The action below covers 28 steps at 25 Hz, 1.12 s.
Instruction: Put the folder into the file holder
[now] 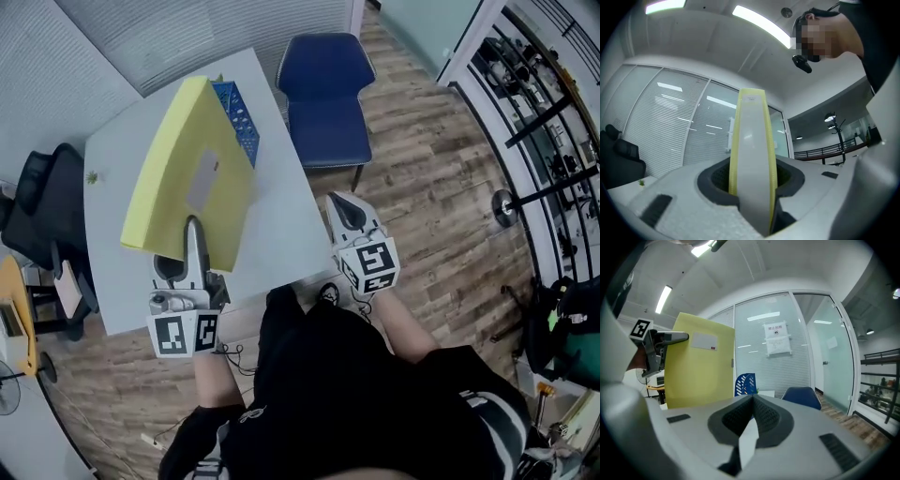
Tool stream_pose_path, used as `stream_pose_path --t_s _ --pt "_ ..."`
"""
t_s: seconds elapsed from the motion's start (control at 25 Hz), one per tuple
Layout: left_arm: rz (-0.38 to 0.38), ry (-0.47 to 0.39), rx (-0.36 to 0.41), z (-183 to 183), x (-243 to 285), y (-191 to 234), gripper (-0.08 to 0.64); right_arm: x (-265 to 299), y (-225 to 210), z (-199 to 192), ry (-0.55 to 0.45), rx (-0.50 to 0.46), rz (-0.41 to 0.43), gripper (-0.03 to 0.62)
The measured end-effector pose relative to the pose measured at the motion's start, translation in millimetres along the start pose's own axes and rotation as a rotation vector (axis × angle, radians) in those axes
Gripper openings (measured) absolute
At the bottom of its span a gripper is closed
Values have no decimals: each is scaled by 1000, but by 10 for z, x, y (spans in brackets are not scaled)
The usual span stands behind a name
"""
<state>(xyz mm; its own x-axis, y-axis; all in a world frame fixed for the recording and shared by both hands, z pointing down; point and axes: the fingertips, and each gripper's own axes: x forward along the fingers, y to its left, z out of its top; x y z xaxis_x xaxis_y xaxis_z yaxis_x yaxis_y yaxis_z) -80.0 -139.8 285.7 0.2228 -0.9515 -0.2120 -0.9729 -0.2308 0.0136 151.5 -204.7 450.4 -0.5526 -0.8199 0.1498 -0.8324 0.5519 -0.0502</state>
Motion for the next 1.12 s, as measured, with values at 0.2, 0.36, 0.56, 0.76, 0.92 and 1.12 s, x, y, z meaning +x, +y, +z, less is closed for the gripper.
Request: stream_pose_path --t_s 0.2,0.36,0.56,0.76,0.92,1.12 --pt "32 -30 25 102 166 313 169 213 -24 71 2 -20 1 5" --pt "49 -37 29 108 323 525 169 351 -16 134 0 -15 0 5" --pt "48 -27 23 -7 541 739 169 562 5 156 2 4 -17 5" --pt "19 -12 12 -158 790 859 169 722 34 149 13 4 -29 5" --pt "10 -10 23 -275 970 941 170 797 18 111 35 -1 -46 5" --pt "-16 -2 18 -439 1184 990 170 880 -14 87 59 -6 -62 5"
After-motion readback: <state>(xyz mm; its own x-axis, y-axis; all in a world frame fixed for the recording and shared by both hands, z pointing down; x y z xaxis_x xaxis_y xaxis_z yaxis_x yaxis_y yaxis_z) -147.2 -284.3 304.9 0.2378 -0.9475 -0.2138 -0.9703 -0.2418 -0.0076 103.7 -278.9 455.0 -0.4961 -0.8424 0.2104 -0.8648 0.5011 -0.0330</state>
